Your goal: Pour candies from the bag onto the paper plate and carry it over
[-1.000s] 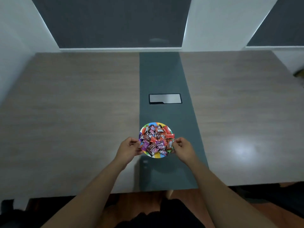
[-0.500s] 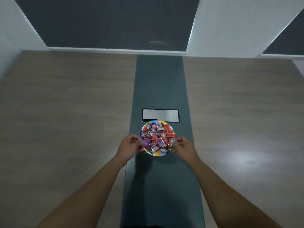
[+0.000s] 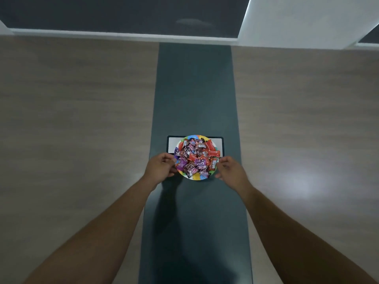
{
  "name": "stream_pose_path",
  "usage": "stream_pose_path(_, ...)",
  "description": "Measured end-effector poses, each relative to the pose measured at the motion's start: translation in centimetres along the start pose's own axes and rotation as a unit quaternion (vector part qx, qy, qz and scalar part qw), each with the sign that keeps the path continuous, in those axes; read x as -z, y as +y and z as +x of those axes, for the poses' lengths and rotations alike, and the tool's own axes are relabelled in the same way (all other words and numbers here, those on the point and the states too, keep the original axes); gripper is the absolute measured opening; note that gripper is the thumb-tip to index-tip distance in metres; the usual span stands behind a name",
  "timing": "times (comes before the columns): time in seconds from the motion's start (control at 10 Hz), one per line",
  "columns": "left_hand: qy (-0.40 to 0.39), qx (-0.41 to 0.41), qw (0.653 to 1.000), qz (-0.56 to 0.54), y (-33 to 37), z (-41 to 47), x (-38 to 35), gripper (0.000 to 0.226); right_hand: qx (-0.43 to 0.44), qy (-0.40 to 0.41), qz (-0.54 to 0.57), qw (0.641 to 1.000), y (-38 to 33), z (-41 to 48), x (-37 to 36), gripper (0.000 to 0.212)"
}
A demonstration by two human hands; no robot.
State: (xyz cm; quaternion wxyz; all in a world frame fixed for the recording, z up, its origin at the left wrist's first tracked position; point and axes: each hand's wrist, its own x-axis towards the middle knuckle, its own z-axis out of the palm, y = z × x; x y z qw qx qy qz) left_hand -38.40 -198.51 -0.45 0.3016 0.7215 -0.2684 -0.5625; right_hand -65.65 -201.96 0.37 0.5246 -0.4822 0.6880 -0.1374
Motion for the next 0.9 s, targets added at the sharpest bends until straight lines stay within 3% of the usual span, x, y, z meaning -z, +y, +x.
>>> stream_pose_path(0.4,0.018,0.050,0.998,0.036,-0.5,8.4,-1.7,0.018,-0.018,-0.011,-0.079,0.997,0.5,8.3,-0.4,0.011)
stream_pose_path(0.9,0.023,0.042,0.998,0.043,0.1,7.1,-0.8,0.017,-0.032,0.005,-0.013,0.999,1.6,7.9,-0.5,0.024)
